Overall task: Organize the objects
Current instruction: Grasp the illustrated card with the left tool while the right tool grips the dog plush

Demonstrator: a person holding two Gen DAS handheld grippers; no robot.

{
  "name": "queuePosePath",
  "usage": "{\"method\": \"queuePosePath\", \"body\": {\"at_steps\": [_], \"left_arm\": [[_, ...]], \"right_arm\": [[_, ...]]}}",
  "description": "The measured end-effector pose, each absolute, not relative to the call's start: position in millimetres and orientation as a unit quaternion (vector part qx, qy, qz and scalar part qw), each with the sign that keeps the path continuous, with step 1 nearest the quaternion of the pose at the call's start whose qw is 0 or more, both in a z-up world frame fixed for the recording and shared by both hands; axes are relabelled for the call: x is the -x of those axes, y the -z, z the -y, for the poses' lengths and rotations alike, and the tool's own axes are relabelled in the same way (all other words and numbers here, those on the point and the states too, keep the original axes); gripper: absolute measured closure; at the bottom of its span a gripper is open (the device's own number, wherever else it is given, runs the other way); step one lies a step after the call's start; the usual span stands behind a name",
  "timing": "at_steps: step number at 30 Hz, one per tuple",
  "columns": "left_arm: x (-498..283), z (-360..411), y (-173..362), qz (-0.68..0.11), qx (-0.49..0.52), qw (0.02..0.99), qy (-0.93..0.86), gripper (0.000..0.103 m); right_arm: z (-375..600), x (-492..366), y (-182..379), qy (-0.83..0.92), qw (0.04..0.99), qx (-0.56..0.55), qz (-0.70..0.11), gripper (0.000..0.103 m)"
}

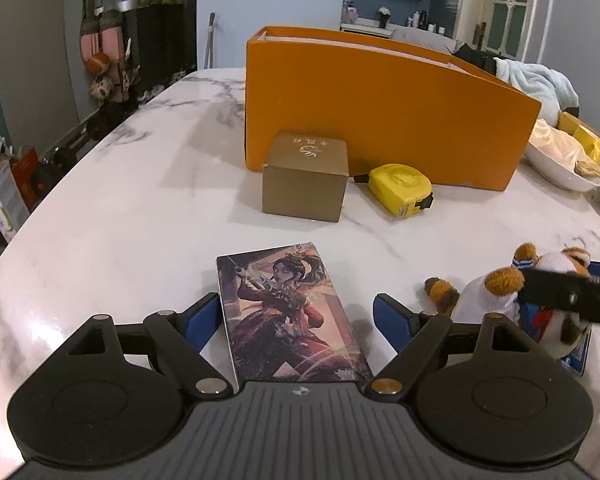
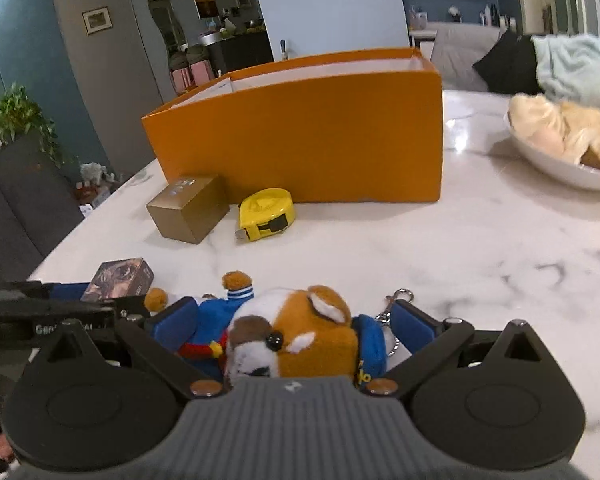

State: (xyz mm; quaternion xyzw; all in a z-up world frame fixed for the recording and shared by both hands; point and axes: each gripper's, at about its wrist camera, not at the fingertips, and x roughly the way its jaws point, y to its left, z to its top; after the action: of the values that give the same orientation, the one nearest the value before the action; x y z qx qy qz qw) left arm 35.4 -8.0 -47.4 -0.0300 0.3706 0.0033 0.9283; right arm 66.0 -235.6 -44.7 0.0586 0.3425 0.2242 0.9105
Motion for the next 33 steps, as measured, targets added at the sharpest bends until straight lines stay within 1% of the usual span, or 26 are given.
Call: {"method": "queuePosePath", "body": {"at_steps": [3,7,11,13,16,22,27,29,31,32,33], "left_arm": [[-33.4,9.8,48.7,-0.365,0.02,0.931,-0.002,0.007],[-32.2,14.8,51.7,-0.359,-0.002,0.933,-0.005,0.007],[-31.4,14.8,52.3,-0.356,-0.003,0.934,-0.005,0.007],[-31.9,13.3,51.6,-0.359,-0.005,0.933,-0.002,0.007],[-31.5,12.3,51.4,-0.36,-0.006,0.933,0.001,0.007],[-31.5,11.8,51.0,-0.362,-0.006,0.932,-0.001,0.007],[-30.9,11.5,51.1,-0.362,-0.007,0.932,0.001,0.007],[-31.0,11.7,51.4,-0.361,-0.008,0.933,0.001,0.006],[-31.5,11.5,51.8,-0.36,-0.009,0.933,0.004,0.006],[-31.7,11.3,51.8,-0.36,-0.011,0.933,0.007,0.007],[-32.0,10.9,51.6,-0.361,-0.011,0.933,0.01,0.007]], "right_arm": [[241.1,-67.8,49.9,-0.223,0.903,-0.096,-0.354,0.001],[242.7,-57.8,53.9,-0.221,0.905,-0.108,-0.347,0.001],[243.8,-49.9,55.1,-0.236,0.905,-0.107,-0.338,0.002],[241.9,-47.2,50.0,-0.257,0.903,-0.069,-0.337,0.002],[233.2,-46.3,33.2,-0.258,0.907,0.045,-0.329,0.001],[211.3,-61.4,17.6,-0.336,0.85,0.213,-0.345,0.001],[188.6,-72.6,21.2,-0.404,0.77,0.306,-0.387,0.001],[183.4,-75.0,25.7,-0.408,0.76,0.323,-0.391,0.001],[180.4,-81.0,31.1,-0.411,0.755,0.324,-0.394,0.003],[180.2,-84.2,33.5,-0.415,0.753,0.317,-0.399,0.006],[180.5,-87.3,36.0,-0.42,0.75,0.307,-0.409,0.014]]}}
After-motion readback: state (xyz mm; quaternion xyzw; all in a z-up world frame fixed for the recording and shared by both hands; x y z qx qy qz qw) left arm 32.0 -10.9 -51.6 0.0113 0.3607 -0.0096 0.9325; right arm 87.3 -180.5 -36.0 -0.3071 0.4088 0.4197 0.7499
